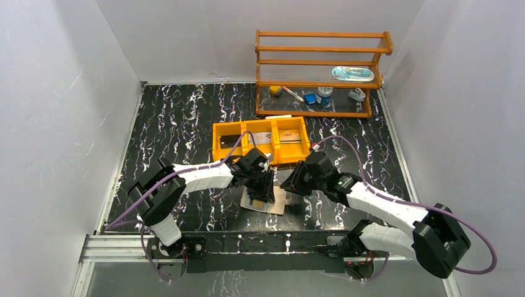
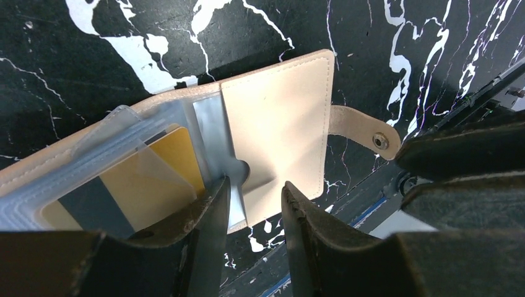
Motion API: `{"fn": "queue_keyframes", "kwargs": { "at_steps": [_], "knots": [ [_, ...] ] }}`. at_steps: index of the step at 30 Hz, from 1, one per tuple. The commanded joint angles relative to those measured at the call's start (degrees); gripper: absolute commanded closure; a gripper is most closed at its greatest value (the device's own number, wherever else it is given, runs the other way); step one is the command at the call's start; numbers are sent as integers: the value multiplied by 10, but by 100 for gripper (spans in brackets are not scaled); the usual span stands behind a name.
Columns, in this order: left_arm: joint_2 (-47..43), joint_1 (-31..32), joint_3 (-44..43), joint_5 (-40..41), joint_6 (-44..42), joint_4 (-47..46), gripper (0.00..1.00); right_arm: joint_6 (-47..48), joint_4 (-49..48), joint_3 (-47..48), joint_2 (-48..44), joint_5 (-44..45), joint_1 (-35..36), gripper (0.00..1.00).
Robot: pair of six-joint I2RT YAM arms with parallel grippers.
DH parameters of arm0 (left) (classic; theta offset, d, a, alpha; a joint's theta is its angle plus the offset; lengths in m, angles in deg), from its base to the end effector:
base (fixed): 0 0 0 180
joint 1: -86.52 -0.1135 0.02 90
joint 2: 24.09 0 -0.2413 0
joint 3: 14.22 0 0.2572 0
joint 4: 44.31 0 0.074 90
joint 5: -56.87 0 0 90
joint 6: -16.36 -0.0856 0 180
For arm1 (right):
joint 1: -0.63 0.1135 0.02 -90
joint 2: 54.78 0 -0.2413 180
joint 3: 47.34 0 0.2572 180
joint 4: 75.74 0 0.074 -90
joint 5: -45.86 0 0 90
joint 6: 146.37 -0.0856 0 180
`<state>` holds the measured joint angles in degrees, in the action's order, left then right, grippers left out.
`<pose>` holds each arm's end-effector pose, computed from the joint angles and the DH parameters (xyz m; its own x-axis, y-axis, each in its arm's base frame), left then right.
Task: Take the credit cards out of the card holder
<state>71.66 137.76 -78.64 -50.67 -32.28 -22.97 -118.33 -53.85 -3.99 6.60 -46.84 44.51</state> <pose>0.2042 -0.2955 0.0961 -0.9406 0.1651 -0.2968 0.3150 0.7508 -0.5806 0.1928 0.1910 0.1434 -0.8515 0.4043 -0.3338 0.0705 0.7193 0.6911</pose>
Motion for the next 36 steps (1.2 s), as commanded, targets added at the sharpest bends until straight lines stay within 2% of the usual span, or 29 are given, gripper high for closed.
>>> {"fn": "queue_keyframes", "kwargs": {
  "at_steps": [1, 10, 14, 17, 23, 25, 29, 36],
  "knots": [
    [-37, 2, 10, 18, -1, 24, 65, -13, -53, 36, 39, -40, -3, 67],
    [-94, 2, 7, 62, 6, 62, 63, 17, -76, 46, 195, -85, -8, 77],
    [-139, 2, 7, 133, 6, 107, 61, 34, -49, 51, 212, -58, -8, 78],
    [-167, 2, 8, 185, 5, 134, 53, 60, -64, 48, 224, -68, -8, 77],
    [-135, 0, 11, 223, -6, 167, 52, 84, -49, 62, 240, -64, -8, 76],
    [-121, -1, 16, 219, -5, 167, 54, 83, -54, 59, 231, -64, -8, 75],
    [-110, -1, 32, 202, -1, 152, 65, 85, -71, 65, 221, -85, -9, 74],
    [-100, -1, 58, 163, 7, 136, 74, 76, -97, 93, 210, -136, -8, 69]
  ]
}}
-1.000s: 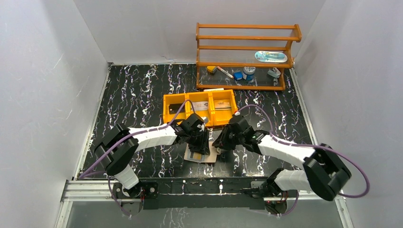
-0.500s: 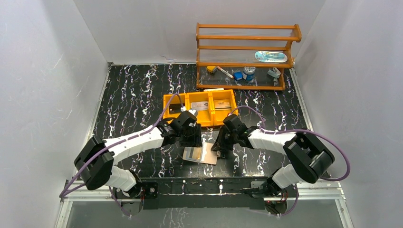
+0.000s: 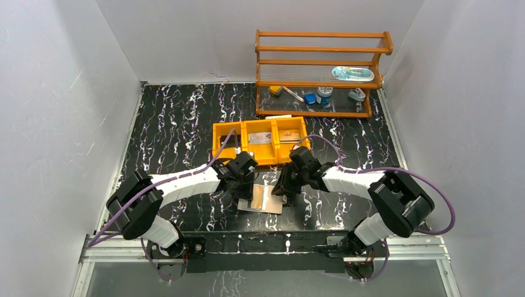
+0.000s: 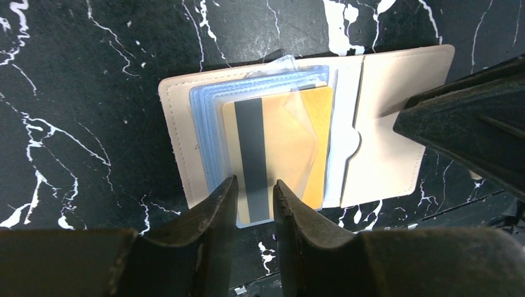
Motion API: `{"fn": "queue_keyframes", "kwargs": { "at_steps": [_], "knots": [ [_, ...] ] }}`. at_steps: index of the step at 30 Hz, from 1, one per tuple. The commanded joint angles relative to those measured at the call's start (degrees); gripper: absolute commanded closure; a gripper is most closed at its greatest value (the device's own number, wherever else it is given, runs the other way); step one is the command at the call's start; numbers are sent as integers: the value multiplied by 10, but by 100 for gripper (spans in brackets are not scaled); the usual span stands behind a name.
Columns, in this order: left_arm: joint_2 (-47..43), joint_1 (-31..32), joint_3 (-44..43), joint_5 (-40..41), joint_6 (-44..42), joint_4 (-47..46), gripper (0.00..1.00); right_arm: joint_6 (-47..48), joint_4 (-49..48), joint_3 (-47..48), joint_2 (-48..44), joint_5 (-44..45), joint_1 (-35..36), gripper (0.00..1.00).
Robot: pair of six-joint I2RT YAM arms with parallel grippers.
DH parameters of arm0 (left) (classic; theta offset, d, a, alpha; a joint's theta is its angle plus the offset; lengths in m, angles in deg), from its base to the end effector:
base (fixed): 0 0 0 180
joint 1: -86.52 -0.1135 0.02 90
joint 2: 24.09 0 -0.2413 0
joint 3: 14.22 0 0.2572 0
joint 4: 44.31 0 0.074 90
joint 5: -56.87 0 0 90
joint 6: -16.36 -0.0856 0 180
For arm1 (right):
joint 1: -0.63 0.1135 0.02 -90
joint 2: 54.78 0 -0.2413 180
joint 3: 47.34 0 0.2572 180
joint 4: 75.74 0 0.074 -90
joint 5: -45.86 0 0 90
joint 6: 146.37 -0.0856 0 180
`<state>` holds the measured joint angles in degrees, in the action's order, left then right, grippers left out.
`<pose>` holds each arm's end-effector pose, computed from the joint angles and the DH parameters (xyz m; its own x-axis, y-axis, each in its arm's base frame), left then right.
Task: Take the credit cards out of the card holder
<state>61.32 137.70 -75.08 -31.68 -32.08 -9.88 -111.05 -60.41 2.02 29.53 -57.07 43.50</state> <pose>0.2003 -0.2455 0.1104 -0.9133 0.0771 -0.4000 0.2203 0.9195 -0.3257 0.2123 0.2232 0.0852 -0.9525 0.2009 -0.2290 0.0160 0.7837 0.6209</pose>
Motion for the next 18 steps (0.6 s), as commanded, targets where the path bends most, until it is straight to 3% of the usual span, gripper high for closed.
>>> {"fn": "queue_keyframes", "kwargs": {
  "at_steps": [1, 7, 18],
  "knots": [
    [4, 0, 28, -32, 8, 3, 75, -2, -35, 37, -22, -40, 3, 68],
    [-9, 0, 50, -37, 23, -6, 75, -9, -46, 50, -43, -38, 14, 63],
    [-19, 0, 51, -37, 31, -6, 76, -70, -92, 14, 8, -68, 35, 64]
  ]
}}
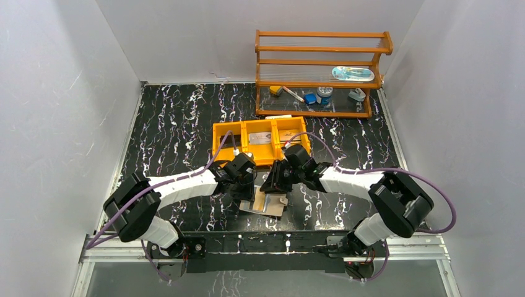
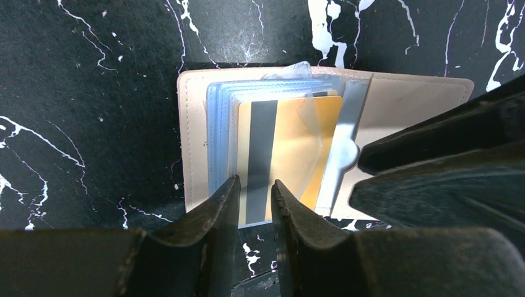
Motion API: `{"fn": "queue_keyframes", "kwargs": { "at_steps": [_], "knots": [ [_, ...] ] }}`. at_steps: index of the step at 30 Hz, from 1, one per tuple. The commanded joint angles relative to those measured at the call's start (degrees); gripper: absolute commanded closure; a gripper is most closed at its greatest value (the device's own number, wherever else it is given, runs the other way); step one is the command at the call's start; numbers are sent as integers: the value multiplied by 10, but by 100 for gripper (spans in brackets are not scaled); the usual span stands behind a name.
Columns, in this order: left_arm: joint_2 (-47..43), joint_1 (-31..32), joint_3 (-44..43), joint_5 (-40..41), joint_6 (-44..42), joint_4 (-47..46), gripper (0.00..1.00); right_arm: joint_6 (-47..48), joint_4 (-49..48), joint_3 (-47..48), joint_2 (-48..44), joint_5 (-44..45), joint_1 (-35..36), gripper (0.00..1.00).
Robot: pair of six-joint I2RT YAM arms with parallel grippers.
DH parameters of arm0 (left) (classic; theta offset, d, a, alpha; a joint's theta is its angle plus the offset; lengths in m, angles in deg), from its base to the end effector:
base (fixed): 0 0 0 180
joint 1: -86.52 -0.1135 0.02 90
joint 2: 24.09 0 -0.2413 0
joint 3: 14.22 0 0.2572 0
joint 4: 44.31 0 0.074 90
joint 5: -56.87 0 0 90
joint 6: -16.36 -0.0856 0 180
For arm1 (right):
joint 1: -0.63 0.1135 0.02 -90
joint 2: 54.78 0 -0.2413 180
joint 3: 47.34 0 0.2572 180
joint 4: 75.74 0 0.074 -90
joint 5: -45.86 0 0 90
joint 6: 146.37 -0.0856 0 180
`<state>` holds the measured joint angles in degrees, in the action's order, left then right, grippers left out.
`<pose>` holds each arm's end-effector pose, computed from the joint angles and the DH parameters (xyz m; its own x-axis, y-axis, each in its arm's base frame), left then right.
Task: Take the credit cards out of the card holder
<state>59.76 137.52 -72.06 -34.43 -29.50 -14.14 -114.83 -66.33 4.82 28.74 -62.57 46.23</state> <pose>0.1962 -0.2453 0.1080 -0.9218 0.0320 -0.3863 0.1992 0.8941 -0.4011 0.2115 0.2547 0.1181 -0.9595 0.1759 -0.2202 -0.0528 0.6554 0.7535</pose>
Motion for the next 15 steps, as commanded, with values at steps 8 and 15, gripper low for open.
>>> {"fn": "queue_keyframes", "kwargs": {
  "at_steps": [8, 15],
  "knots": [
    [-4, 2, 20, -11, 4, 36, 76, -49, -46, -40, 38, -3, 13, 64],
    [-6, 2, 19, -15, 5, 37, 76, -52, -75, -26, 85, -33, 12, 72]
  ]
}}
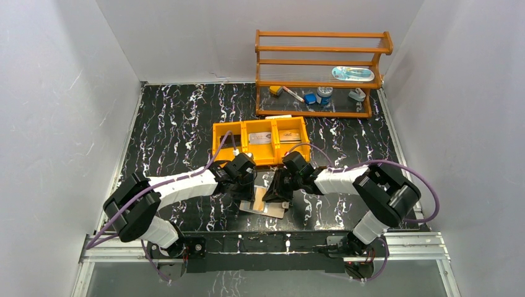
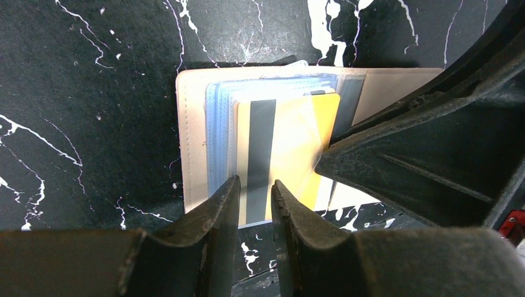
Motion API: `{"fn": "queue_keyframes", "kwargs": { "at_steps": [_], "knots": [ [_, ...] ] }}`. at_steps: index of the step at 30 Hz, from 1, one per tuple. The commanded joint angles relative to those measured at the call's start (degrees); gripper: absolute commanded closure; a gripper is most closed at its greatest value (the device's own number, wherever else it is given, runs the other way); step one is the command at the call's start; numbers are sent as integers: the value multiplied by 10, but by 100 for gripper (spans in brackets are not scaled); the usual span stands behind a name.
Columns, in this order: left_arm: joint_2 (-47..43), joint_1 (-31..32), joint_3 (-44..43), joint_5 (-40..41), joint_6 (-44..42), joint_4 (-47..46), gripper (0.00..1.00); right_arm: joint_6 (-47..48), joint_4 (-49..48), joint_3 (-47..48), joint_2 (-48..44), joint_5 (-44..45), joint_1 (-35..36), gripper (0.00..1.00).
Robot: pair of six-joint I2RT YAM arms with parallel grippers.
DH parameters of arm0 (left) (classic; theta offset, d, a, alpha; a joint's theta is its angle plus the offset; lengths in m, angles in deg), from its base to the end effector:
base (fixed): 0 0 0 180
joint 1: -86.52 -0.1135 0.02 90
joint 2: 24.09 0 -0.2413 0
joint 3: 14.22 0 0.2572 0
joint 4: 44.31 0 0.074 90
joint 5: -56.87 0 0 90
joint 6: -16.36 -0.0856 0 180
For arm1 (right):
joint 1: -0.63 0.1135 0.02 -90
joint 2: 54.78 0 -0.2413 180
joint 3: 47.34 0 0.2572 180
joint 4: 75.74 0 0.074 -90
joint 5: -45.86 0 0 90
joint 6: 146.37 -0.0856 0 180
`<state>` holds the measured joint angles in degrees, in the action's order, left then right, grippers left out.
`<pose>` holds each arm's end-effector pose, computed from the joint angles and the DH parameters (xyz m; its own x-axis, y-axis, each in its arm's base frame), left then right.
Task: Take the credit cards out of the card holder
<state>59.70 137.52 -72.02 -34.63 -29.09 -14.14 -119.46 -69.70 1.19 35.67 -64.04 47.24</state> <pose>0.1958 -0.2454 0.1081 -0.9239 0.0266 -0.3816 0.1935 0.8931 -0.4062 0.1964 0.2502 0.0682 -0.9798 0.1840 -0.0777 0.0748 0.6986 0.7115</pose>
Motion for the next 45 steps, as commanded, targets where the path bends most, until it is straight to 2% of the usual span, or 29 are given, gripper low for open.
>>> {"fn": "queue_keyframes", "kwargs": {
  "at_steps": [1, 11, 17, 26, 30, 33, 39, 45],
  "knots": [
    [-5, 2, 18, -13, 2, 37, 76, -8, -51, 9, 20, -23, 2, 72],
    [-9, 2, 16, -13, 3, 38, 76, 22, 4, 14, 3, 2, -7, 93],
    [-5, 2, 19, -5, -1, 43, 76, 34, 3, -19, -30, -15, -38, 93],
    [6, 2, 14, -9, -1, 42, 76, 61, 9, -13, -34, -37, -47, 90],
    [-7, 2, 8, -11, -5, 40, 76, 109, 24, 6, -20, -54, -47, 90],
    [-37, 2, -5, -18, -11, 37, 76, 139, 10, 14, -11, -105, -45, 91],
    [-107, 3, -11, -20, -28, 9, 59, 199, 9, 24, 3, -143, -40, 92],
    [-59, 3, 14, -49, -26, -10, 59, 218, 8, 41, 24, -156, -28, 92]
  ]
}}
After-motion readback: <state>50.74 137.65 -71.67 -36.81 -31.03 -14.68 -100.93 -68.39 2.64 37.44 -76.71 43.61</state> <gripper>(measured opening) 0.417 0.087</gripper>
